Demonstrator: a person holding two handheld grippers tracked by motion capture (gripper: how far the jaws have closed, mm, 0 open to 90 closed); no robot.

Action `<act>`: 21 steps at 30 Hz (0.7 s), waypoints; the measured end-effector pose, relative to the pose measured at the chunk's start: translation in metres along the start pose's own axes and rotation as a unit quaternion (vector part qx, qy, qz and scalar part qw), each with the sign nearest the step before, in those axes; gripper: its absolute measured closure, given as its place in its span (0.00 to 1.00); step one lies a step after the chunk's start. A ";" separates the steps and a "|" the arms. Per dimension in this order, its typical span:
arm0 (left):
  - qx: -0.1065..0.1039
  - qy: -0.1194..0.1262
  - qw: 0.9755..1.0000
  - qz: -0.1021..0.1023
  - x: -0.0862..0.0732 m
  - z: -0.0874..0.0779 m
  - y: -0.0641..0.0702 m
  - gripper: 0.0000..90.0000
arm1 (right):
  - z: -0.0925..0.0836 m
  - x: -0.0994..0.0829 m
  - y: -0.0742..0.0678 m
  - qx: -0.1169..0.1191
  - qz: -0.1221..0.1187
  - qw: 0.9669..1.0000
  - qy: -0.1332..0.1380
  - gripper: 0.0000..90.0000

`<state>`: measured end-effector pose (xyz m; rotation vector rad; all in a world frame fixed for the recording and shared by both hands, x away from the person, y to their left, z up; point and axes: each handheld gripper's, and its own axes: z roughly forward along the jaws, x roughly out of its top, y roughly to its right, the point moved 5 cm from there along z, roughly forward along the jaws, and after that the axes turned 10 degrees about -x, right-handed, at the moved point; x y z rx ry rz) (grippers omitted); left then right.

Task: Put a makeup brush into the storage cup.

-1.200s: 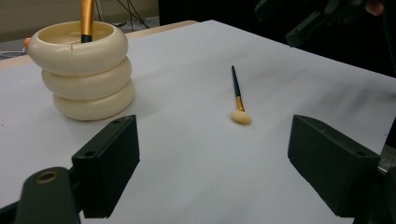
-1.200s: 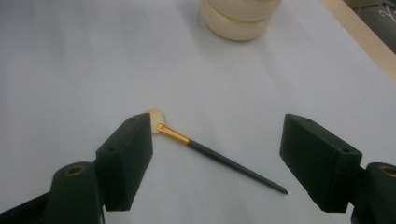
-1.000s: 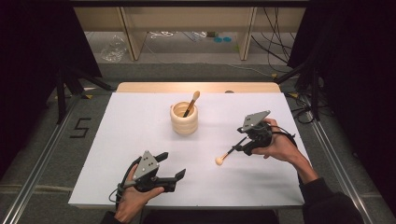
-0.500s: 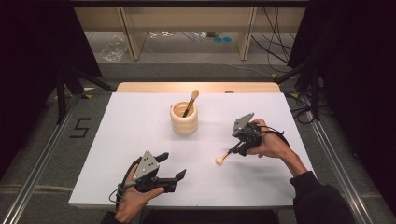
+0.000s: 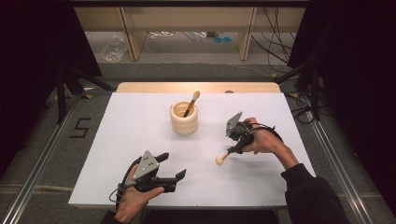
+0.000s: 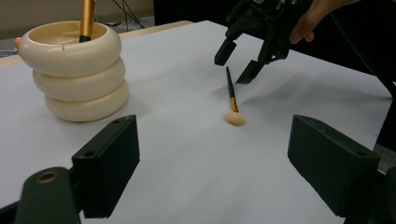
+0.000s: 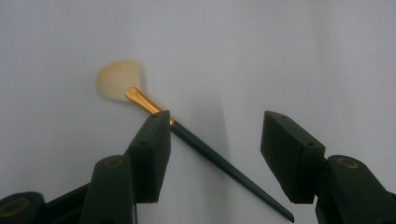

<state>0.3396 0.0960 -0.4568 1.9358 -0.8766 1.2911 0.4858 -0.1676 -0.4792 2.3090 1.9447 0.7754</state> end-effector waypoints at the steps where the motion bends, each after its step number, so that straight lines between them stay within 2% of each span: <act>1: 0.001 -0.002 1.000 -0.001 0.000 -0.001 0.000 0.19 | 0.001 0.000 0.000 0.002 0.000 1.000 -0.002 0.50; 11: 0.000 -0.007 1.000 -0.004 -0.001 -0.001 -0.001 0.18 | 0.007 -0.002 0.000 0.011 -0.015 1.000 -0.015 0.56; 12: 0.001 -0.007 1.000 -0.004 -0.001 -0.001 -0.001 0.18 | 0.008 -0.002 -0.001 0.016 -0.009 1.000 -0.023 0.57; 16: 0.001 -0.005 1.000 -0.007 -0.001 -0.001 -0.001 0.18 | 0.012 -0.004 0.000 0.019 -0.019 0.999 -0.032 0.57; 17: -0.005 -0.005 1.000 0.002 -0.001 -0.001 -0.002 0.19 | 0.013 -0.005 -0.001 0.020 -0.019 0.999 -0.036 0.57; 19: -0.002 -0.008 1.000 -0.006 -0.002 -0.001 -0.001 0.18 | 0.015 -0.006 -0.001 0.017 -0.031 0.999 -0.035 0.59; 20: -0.003 -0.008 1.000 0.003 -0.001 -0.001 -0.002 0.18 | 0.015 -0.006 -0.001 0.021 -0.026 0.999 -0.041 0.59; 21: 0.000 -0.007 1.000 -0.008 -0.002 -0.001 -0.001 0.19 | 0.015 -0.006 -0.001 0.022 -0.027 0.999 -0.041 0.59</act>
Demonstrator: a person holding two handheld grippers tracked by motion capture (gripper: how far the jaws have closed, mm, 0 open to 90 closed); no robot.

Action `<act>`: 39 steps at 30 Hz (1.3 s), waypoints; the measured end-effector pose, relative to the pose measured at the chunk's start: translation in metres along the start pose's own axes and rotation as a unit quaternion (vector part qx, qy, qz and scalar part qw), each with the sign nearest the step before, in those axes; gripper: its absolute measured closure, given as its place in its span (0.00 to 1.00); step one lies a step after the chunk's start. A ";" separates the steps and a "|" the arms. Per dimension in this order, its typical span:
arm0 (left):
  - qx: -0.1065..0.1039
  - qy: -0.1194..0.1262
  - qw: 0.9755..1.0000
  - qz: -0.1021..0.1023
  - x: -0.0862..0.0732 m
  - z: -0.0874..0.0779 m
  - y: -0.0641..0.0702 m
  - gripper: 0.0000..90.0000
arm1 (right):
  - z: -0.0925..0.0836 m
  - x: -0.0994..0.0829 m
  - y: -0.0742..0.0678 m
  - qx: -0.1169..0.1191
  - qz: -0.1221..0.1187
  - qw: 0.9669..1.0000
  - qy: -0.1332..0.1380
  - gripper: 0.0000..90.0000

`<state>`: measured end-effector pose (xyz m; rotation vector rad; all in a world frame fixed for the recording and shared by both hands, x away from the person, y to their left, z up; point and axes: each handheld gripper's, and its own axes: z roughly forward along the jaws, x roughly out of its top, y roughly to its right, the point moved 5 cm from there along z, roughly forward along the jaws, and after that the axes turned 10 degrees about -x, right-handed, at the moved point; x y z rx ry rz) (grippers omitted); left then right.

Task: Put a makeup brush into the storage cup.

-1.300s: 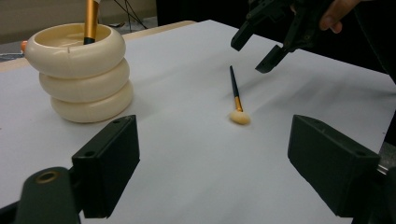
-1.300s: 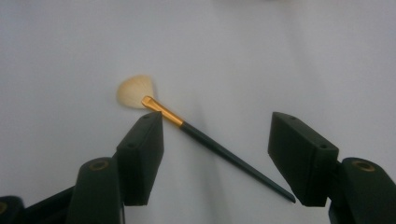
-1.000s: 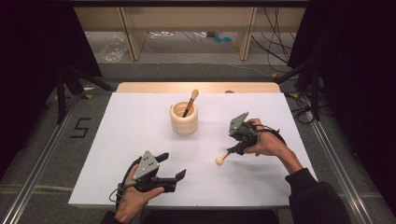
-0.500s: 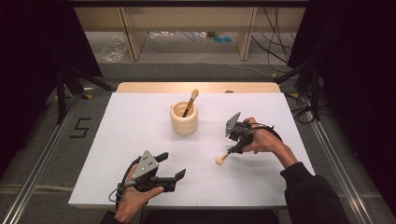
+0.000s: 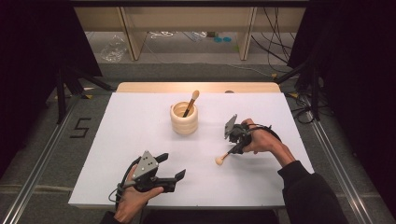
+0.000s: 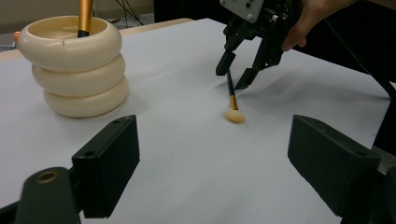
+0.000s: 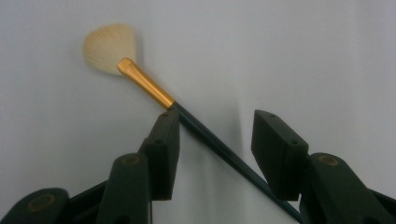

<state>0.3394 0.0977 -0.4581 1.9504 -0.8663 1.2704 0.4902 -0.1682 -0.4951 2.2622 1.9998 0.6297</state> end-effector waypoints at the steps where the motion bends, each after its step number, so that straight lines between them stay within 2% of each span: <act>1: 0.001 0.001 1.000 0.000 0.000 0.000 0.000 0.19 | 0.001 0.000 0.000 0.001 -0.001 1.000 -0.001 0.59; 4: -0.004 0.005 1.000 0.001 0.000 0.001 0.000 0.18 | 0.002 -0.001 0.000 0.005 -0.001 1.000 -0.006 0.60; 9: -0.001 -0.002 1.000 0.002 0.000 0.000 0.000 0.18 | 0.004 -0.004 0.000 0.017 0.004 1.000 -0.018 0.64; 18: -0.006 0.003 1.000 -0.001 0.000 0.001 0.001 0.19 | 0.005 -0.006 -0.001 0.022 0.012 0.999 -0.031 0.73; 23: 0.000 -0.001 1.000 0.000 0.000 0.001 0.000 0.18 | 0.005 -0.006 -0.001 0.028 0.001 0.999 -0.034 0.76; 24: -0.003 -0.003 1.000 0.013 0.000 0.001 -0.001 0.19 | 0.005 -0.006 -0.001 0.032 0.003 0.999 -0.037 0.76; 25: -0.002 -0.002 1.000 0.004 0.000 0.001 0.000 0.19 | 0.005 -0.006 0.000 0.028 -0.006 0.999 -0.036 0.77; 26: 0.001 -0.001 1.000 0.000 -0.001 0.001 0.000 0.19 | 0.005 -0.005 0.000 0.031 -0.002 0.999 -0.043 0.78; 27: -0.002 -0.003 1.000 0.011 0.000 0.001 -0.001 0.18 | 0.005 -0.005 0.000 0.032 -0.007 0.998 -0.047 0.78; 28: 0.000 -0.002 1.000 0.002 0.000 0.001 0.000 0.19 | 0.005 -0.004 -0.001 0.035 -0.009 0.998 -0.051 0.79; 29: 0.001 -0.002 1.000 0.003 0.000 0.001 0.000 0.19 | 0.005 -0.003 -0.001 0.039 -0.003 0.998 -0.056 0.80; 30: 0.003 -0.001 1.000 0.006 0.000 0.000 0.000 0.19 | 0.006 -0.002 0.000 0.037 -0.015 0.998 -0.057 0.81; 31: 0.004 -0.001 1.000 0.005 0.000 0.000 -0.001 0.19 | 0.006 -0.002 -0.001 0.042 -0.014 0.997 -0.064 0.82; 32: 0.002 -0.002 1.000 0.014 0.001 -0.001 -0.002 0.19 | 0.006 -0.001 0.000 0.040 -0.022 0.997 -0.063 0.83; 33: 0.003 0.002 1.000 0.002 0.000 0.000 -0.001 0.19 | 0.006 0.000 -0.001 0.042 -0.016 0.997 -0.068 0.84; 34: 0.005 0.000 1.000 0.003 0.000 -0.001 -0.001 0.19 | 0.006 0.000 -0.002 0.045 -0.009 0.996 -0.071 0.85; 38: 0.004 -0.001 1.000 0.004 0.000 0.000 -0.001 0.19 | 0.006 0.000 -0.003 0.052 -0.013 0.996 -0.076 0.89; 39: 0.003 -0.001 1.000 0.016 0.001 0.000 -0.002 0.19 | 0.007 0.001 -0.001 0.053 -0.025 0.996 -0.071 0.90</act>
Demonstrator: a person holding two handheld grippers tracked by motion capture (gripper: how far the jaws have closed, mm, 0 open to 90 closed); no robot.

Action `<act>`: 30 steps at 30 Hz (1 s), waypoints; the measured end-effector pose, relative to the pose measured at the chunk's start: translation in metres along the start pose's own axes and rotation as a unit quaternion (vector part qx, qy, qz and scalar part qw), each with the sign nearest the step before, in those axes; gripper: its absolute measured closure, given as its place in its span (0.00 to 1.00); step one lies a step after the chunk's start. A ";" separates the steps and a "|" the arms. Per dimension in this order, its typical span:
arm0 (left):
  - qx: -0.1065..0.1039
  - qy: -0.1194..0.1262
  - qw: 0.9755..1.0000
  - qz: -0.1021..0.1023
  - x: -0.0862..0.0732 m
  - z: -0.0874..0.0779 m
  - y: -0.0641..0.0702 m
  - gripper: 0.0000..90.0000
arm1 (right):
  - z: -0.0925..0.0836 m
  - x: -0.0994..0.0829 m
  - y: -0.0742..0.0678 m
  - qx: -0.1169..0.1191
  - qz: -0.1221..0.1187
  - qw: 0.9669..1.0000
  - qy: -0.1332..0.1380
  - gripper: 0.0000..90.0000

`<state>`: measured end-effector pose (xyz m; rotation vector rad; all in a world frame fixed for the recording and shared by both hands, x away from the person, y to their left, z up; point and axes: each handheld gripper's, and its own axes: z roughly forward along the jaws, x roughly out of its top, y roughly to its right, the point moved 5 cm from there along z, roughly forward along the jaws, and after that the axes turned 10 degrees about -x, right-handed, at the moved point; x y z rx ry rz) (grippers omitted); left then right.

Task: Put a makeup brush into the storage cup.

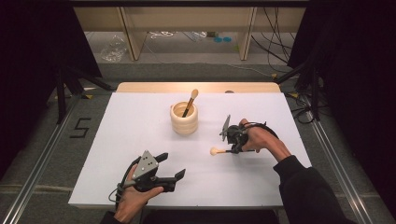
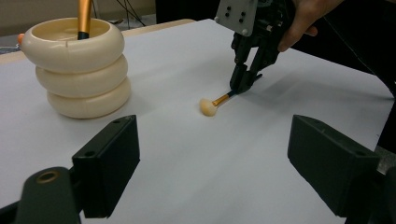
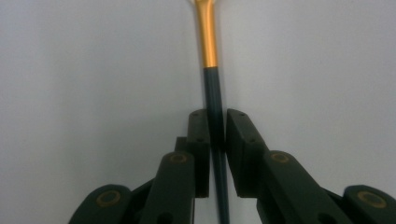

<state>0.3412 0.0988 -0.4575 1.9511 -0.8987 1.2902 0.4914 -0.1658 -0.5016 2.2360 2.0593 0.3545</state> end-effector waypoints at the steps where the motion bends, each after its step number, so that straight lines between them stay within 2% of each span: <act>1: 0.001 0.001 1.000 -0.002 0.000 0.000 0.000 0.19 | 0.000 0.000 -0.001 0.001 0.009 1.000 -0.003 0.90; 2: 0.003 0.002 1.000 -0.011 0.000 0.000 0.001 0.19 | 0.000 0.001 -0.001 0.002 0.010 1.000 -0.006 0.91; 4: 0.004 0.003 1.000 -0.012 0.000 0.000 0.000 0.19 | -0.001 0.001 -0.003 0.006 0.017 1.000 -0.017 0.92; 5: 0.003 0.003 1.000 -0.013 -0.001 0.000 0.001 0.19 | 0.000 0.002 -0.002 0.006 0.016 1.000 -0.014 0.92; 7: 0.002 0.001 1.000 -0.007 0.000 0.000 0.001 0.19 | 0.000 0.001 0.001 -0.003 0.001 1.000 -0.018 0.92; 8: 0.001 0.001 1.000 -0.004 0.000 0.000 0.001 0.19 | 0.000 0.003 -0.002 0.005 0.025 0.999 -0.020 0.92; 10: 0.001 0.002 1.000 -0.004 0.000 0.000 0.001 0.19 | 0.000 0.003 -0.002 0.003 0.022 1.000 -0.019 0.92; 11: 0.002 0.001 1.000 -0.004 0.000 0.000 0.001 0.19 | -0.001 0.002 -0.003 0.003 0.028 0.999 -0.036 0.92; 12: 0.001 0.000 1.000 -0.001 0.000 -0.001 0.000 0.19 | 0.001 0.002 0.001 -0.010 0.000 1.000 -0.025 0.92; 13: 0.000 -0.001 1.000 0.004 0.000 -0.001 0.000 0.19 | 0.000 0.003 0.000 -0.009 0.006 1.000 -0.028 0.92; 15: 0.001 0.000 1.000 -0.001 0.000 -0.001 0.000 0.19 | 0.000 0.003 0.002 -0.014 0.002 1.000 -0.023 0.92; 18: 0.001 0.001 1.000 -0.006 0.000 0.000 0.001 0.19 | -0.004 0.003 0.005 -0.024 0.008 1.000 -0.012 0.92; 19: 0.001 0.001 1.000 0.001 0.000 0.000 0.000 0.19 | -0.005 0.003 0.006 -0.027 0.010 1.000 -0.009 0.92; 20: 0.002 0.001 1.000 0.001 0.000 0.000 0.000 0.19 | -0.008 0.003 0.004 -0.027 0.029 0.999 -0.010 0.92; 21: 0.002 0.001 1.000 0.001 0.001 0.000 0.000 0.19 | -0.009 0.002 0.008 -0.035 0.018 0.999 -0.001 0.92; 22: 0.002 0.002 1.000 -0.004 0.000 0.000 0.000 0.19 | -0.012 0.002 0.007 -0.035 0.030 0.999 0.003 0.92; 24: 0.002 0.001 1.000 0.002 0.001 -0.001 0.000 0.19 | -0.018 0.001 0.011 -0.044 0.037 0.998 0.018 0.92; 26: 0.004 0.002 1.000 0.000 0.001 -0.001 -0.001 0.19 | -0.023 0.001 0.009 -0.040 0.069 0.996 0.035 0.92; 28: 0.003 0.003 1.000 0.001 0.001 -0.001 -0.001 0.19 | -0.031 0.001 0.012 -0.047 0.080 0.994 0.054 0.92; 30: 0.006 0.001 1.000 -0.010 0.000 -0.001 0.000 0.19 | -0.035 0.001 0.014 -0.050 0.083 0.992 0.078 0.92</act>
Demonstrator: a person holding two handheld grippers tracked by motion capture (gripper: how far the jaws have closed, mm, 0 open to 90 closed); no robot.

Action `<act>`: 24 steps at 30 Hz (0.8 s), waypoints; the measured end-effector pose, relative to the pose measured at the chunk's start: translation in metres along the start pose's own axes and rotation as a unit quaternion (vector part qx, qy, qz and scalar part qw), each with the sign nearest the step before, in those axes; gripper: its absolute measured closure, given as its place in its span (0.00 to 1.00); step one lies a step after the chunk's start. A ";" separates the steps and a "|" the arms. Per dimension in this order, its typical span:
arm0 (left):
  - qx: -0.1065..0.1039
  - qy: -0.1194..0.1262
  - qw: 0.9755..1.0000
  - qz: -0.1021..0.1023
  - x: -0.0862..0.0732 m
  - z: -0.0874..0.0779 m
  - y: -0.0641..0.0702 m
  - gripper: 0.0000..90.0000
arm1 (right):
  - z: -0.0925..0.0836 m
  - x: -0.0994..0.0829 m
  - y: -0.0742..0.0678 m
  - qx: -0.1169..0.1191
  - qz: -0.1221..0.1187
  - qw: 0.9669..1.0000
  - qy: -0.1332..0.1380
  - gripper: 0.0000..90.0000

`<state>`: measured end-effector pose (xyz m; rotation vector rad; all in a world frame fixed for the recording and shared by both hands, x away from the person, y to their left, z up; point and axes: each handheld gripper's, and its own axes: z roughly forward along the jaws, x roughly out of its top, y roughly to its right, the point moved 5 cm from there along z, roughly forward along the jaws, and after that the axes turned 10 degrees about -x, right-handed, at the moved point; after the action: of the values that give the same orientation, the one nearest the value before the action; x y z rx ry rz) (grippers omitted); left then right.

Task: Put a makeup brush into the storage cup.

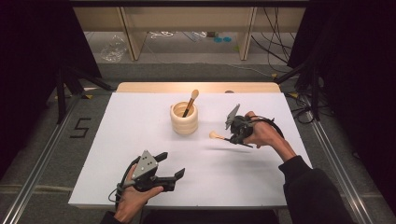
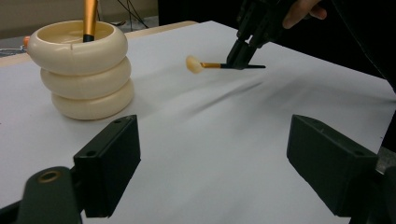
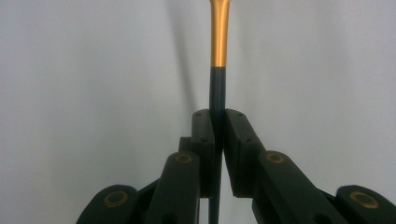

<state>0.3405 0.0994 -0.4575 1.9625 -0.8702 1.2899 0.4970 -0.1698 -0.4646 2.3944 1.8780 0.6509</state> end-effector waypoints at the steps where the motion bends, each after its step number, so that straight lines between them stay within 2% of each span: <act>1: 0.000 0.000 1.000 0.000 0.000 0.000 0.000 0.19 | -0.003 0.001 0.001 0.001 0.010 1.000 0.006 0.92; 5: 0.001 0.002 1.000 0.005 0.001 -0.001 -0.001 0.19 | -0.011 0.004 0.004 -0.001 0.026 0.999 0.043 0.92; 6: 0.002 0.001 1.000 0.001 0.000 -0.001 -0.001 0.19 | -0.013 0.005 0.004 0.000 0.033 0.998 0.051 0.92; 8: 0.004 0.003 1.000 -0.002 0.000 -0.001 0.000 0.19 | -0.016 0.008 0.006 -0.005 0.042 0.997 0.072 0.92; 9: -0.001 0.002 1.000 0.013 0.001 -0.001 -0.002 0.19 | -0.017 0.010 0.007 -0.007 0.045 0.995 0.084 0.92; 11: 0.001 0.002 1.000 0.011 0.001 -0.001 -0.002 0.19 | -0.021 0.014 0.008 -0.004 0.055 0.993 0.108 0.92; 12: 0.001 0.001 1.000 0.011 0.001 -0.001 -0.002 0.19 | -0.023 0.017 0.009 -0.011 0.061 0.990 0.125 0.92; 13: 0.002 0.003 1.000 -0.001 0.000 -0.001 -0.001 0.19 | -0.024 0.019 0.009 -0.010 0.066 0.989 0.133 0.92; 14: 0.003 0.002 1.000 0.000 0.000 -0.001 -0.001 0.19 | -0.026 0.021 0.009 -0.010 0.071 0.987 0.146 0.92; 15: 0.001 0.001 1.000 0.011 0.001 -0.002 -0.002 0.19 | -0.029 0.024 0.009 -0.016 0.074 0.984 0.160 0.92; 17: 0.002 0.000 1.000 0.011 0.001 -0.001 -0.002 0.19 | -0.032 0.028 0.011 -0.022 0.081 0.980 0.178 0.92; 18: 0.002 0.002 1.000 0.000 0.000 -0.001 -0.001 0.19 | -0.033 0.030 0.012 -0.031 0.082 0.978 0.190 0.92; 19: 0.001 0.000 1.000 0.002 0.000 -0.001 -0.001 0.19 | -0.033 0.032 0.013 -0.036 0.084 0.976 0.196 0.92; 20: 0.003 0.002 1.000 -0.002 0.000 -0.001 0.000 0.19 | -0.036 0.033 0.013 -0.033 0.091 0.974 0.204 0.92; 21: 0.000 0.004 1.000 0.002 0.001 -0.001 -0.001 0.19 | -0.037 0.035 0.014 -0.034 0.098 0.971 0.215 0.92; 23: 0.003 0.005 1.000 -0.003 0.000 -0.001 -0.001 0.19 | -0.039 0.039 0.015 -0.039 0.107 0.966 0.231 0.92; 24: 0.003 0.004 1.000 -0.002 0.000 -0.001 -0.001 0.19 | -0.041 0.042 0.016 -0.041 0.112 0.962 0.244 0.92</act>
<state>0.3408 0.1012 -0.4567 1.9620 -0.8587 1.2986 0.5055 -0.1438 -0.4104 2.5853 1.6731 1.4198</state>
